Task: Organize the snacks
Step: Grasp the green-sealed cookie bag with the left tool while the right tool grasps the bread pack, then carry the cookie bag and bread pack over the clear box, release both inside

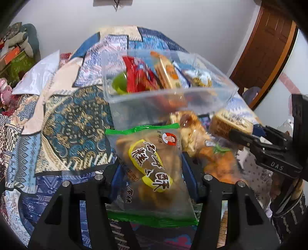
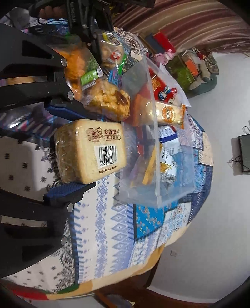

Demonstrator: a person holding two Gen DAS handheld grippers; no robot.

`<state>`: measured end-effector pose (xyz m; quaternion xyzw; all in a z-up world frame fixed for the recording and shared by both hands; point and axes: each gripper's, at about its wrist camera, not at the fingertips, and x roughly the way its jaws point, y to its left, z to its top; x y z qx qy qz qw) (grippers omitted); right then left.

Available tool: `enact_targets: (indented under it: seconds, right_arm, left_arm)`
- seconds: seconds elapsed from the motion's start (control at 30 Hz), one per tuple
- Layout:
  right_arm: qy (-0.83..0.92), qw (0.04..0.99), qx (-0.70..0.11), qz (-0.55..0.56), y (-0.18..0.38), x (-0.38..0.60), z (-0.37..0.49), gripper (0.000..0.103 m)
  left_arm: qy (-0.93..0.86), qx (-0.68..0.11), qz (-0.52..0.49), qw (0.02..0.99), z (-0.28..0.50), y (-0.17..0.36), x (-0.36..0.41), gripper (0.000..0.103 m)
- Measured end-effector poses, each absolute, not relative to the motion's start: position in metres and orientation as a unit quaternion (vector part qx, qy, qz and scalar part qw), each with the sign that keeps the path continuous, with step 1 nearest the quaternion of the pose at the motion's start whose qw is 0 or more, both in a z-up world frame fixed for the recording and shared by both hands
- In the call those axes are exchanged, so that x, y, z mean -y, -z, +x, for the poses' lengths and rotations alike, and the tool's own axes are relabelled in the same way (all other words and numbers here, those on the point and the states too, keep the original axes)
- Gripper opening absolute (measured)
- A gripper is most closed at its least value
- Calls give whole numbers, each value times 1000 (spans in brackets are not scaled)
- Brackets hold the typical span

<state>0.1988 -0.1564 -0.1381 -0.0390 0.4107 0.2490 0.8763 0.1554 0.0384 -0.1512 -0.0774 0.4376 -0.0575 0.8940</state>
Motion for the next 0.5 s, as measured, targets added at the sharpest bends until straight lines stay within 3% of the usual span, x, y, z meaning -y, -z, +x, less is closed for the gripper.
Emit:
enact_targets:
  seconds: [0.5]
  right_arm:
    - [-251, 906, -340, -13, 87, 173, 186, 52]
  left_arm:
    - [57, -360, -79, 928, 156, 78, -40, 56]
